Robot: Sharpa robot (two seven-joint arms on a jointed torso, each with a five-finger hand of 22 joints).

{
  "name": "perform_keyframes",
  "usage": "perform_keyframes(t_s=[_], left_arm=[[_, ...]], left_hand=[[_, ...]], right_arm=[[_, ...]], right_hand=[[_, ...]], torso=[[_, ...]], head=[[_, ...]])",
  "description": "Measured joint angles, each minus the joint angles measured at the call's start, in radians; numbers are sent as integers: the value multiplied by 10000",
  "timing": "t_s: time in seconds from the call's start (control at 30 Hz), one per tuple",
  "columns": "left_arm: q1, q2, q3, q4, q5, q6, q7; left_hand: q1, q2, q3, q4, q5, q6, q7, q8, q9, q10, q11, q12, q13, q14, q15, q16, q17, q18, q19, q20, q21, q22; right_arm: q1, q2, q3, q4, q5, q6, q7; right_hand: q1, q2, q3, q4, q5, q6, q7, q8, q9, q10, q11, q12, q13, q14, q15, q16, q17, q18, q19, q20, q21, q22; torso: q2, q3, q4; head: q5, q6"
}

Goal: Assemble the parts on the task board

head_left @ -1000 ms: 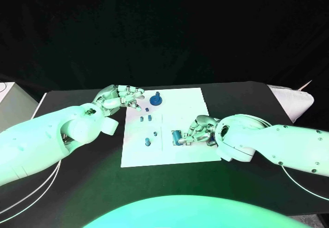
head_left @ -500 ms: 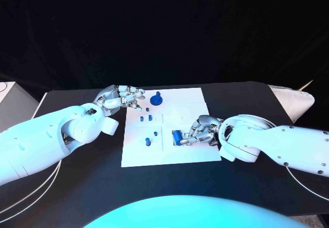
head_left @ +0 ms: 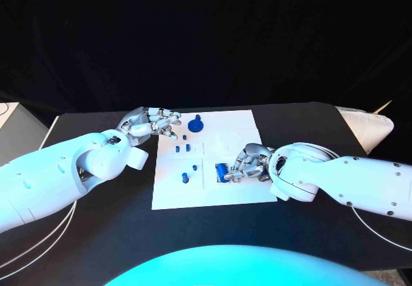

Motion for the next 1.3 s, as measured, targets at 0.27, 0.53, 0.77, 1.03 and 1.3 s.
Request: perform_keyframes(t_s=[0.27,0.53,0.77,1.03,1.3], left_arm=[[0,5,0,-1,1,11,-11],[0,7,0,-1,1,22,-15],[0,7,0,0,2,31,-18],[0,1,0,1,3,39,-23],[0,0,0,2,3,51,-31]], left_hand=[[0,0,0,0,0,0,0,0,8,0,0,0,-1,0,0,-40,-12,0,-37,37,0,19],[0,0,0,0,0,0,0,0,7,1,0,0,-1,0,0,-40,-12,0,-37,37,0,23],[0,0,0,0,0,0,0,-1,6,0,0,0,-2,0,0,-40,-12,0,-36,37,0,22],[42,42,-1,0,0,0,0,-1,5,1,0,0,-3,0,0,-40,-18,0,-48,25,42,31],[52,51,-1,0,0,0,0,-1,5,1,0,0,-3,1,0,-40,-22,1,-72,1,68,45]], right_arm=[[-44,111,0,-114,-240,-124,-220],[-87,249,-6,-217,-404,-143,-287],[-162,349,-10,-326,-475,-129,-294],[-194,371,-5,-431,-515,34,-294],[-234,383,-1,-437,-520,154,-282]], right_hand=[[52,52,0,0,-4,0,0,0,-10,-2,2,44,0,0,1,0,0,0,0,0,3,-1],[65,65,-1,0,-10,0,0,0,-21,-16,16,49,-2,0,2,0,0,0,-1,1,3,-2],[122,36,-2,0,-104,0,1,0,-33,4,-4,33,-3,0,2,0,0,1,0,2,3,-3],[343,-133,41,-43,-141,0,1,-1,-70,18,-17,16,-4,1,3,0,0,-1,-1,2,3,-3],[608,-295,68,-70,-194,21,-20,0,-111,18,-16,-16,-3,0,5,0,0,0,-1,2,3,5]], torso=[[0,-7,-1],[-1,-7,-1],[-1,-5,-1],[-1,-6,-7],[-2,-4,-7]], head=[[-8,0],[-15,0],[-10,0],[8,0],[1,0]])
